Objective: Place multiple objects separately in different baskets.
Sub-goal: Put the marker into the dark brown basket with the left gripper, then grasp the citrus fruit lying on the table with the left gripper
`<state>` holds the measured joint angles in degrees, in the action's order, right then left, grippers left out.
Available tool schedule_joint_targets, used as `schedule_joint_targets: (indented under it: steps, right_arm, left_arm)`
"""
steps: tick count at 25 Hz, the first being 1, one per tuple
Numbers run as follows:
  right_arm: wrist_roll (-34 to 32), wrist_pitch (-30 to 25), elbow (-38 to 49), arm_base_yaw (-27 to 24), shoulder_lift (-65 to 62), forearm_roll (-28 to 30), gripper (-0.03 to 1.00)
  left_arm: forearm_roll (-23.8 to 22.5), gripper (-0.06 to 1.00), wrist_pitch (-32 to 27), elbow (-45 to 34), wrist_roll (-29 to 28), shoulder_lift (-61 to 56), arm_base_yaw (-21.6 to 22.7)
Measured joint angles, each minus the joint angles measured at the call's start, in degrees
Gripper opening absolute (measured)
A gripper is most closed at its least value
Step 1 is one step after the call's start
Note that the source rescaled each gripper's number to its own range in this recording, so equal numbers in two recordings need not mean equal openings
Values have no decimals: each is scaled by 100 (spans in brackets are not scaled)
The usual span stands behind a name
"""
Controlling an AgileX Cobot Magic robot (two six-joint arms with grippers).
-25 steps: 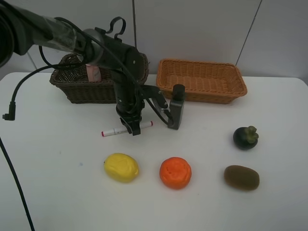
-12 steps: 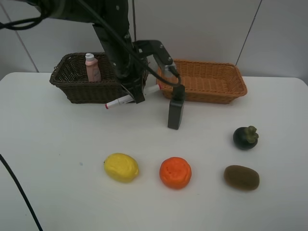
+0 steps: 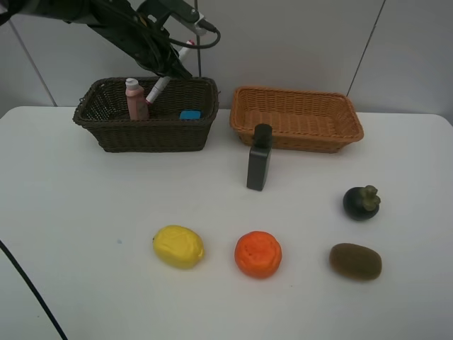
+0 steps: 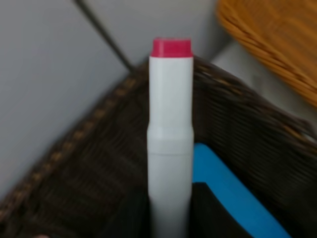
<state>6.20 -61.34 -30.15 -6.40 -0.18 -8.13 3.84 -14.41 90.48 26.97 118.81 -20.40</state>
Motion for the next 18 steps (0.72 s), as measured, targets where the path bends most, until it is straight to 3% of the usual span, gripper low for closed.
schedule_joint_targets:
  steps: [4, 5, 7, 9, 10, 13, 18]
  right_arm:
    - [0, 0, 0, 0, 0, 0, 100]
    - [0, 0, 0, 0, 0, 0, 100]
    - [0, 0, 0, 0, 0, 0, 100]
    - [0, 0, 0, 0, 0, 0, 100]
    - [0, 0, 0, 0, 0, 0, 100]
    - [0, 0, 0, 0, 0, 0, 100]
    - [0, 0, 0, 0, 0, 0, 100]
  left_arm:
    - [0, 2, 494, 0, -105, 194, 88]
    - [0, 8, 522, 0, -110, 208, 88]
    - [0, 40, 539, -1, -125, 258, 88]
    - [0, 79, 541, -1, -187, 298, 88]
    - [0, 89, 519, -6, -232, 304, 88]
    - [6, 98, 281, -6, -403, 291, 88]
    - [11, 100, -830, 66, -844, -44, 88]
